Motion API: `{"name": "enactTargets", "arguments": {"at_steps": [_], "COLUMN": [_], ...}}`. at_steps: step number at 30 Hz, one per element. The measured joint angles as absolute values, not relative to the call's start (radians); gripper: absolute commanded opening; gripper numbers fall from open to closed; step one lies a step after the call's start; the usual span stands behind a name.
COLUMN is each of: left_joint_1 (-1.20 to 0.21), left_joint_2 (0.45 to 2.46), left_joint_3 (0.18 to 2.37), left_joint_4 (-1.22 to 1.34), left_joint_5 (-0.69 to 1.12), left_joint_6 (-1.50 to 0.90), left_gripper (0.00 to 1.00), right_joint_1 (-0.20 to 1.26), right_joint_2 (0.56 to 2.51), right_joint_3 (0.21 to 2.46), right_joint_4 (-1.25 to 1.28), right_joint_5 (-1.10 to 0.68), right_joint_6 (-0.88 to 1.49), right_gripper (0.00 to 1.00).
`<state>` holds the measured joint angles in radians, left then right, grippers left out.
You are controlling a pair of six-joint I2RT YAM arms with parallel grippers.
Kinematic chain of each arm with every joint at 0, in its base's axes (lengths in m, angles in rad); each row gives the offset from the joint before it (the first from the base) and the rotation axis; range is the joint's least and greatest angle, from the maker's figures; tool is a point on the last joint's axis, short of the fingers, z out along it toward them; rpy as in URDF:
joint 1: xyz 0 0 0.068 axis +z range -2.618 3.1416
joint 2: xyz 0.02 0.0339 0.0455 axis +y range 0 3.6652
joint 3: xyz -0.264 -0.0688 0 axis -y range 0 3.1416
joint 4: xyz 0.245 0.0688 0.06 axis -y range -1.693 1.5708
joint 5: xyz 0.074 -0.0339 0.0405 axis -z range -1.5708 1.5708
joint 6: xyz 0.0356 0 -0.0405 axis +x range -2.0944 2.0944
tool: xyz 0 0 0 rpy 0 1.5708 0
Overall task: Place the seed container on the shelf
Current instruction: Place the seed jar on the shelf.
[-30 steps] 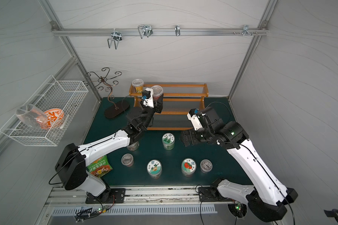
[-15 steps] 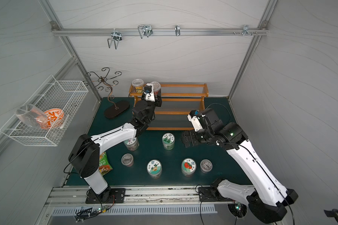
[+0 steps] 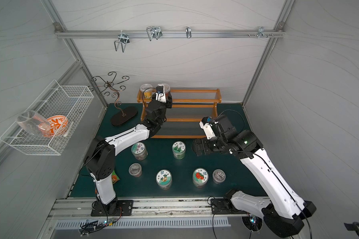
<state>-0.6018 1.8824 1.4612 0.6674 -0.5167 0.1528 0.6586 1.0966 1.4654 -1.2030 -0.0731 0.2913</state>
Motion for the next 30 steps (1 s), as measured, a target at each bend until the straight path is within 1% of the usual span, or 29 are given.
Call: {"name": "enactTargets", "arguments": {"at_steps": [15,21,25,28,30], "left_joint_1": [-0.572,-0.566,-0.564,-0.564,-0.564], "left_joint_2": [1.929,1.941,1.95,1.95,1.95], "left_joint_3": [1.527,1.544,1.557,1.559,1.559], "left_joint_4": [0.571,0.556,0.556,0.556,0.556], "left_joint_5": [-0.539,-0.521,-0.504,-0.494,-0.49], "left_joint_6": [0.12,0.111,0.109,0.109,0.107], "left_gripper": [0.62,0.65,0.7,0.82,0.84], "right_joint_1": [0.64,0.639,0.634,0.632,0.632], "right_joint_2": [1.097,1.097,1.097,1.097,1.097], "right_joint_3": [1.452,1.443,1.44,1.44,1.44], "right_joint_4": [-1.196,-1.191,-1.188,-1.187,-1.187], "right_joint_5": [-0.094,-0.106,-0.11,-0.112,-0.113], "right_joint_6": [0.291,0.291,0.291,0.291,0.291], "right_gripper": [0.99,0.99,0.99,0.99,0.99]}}
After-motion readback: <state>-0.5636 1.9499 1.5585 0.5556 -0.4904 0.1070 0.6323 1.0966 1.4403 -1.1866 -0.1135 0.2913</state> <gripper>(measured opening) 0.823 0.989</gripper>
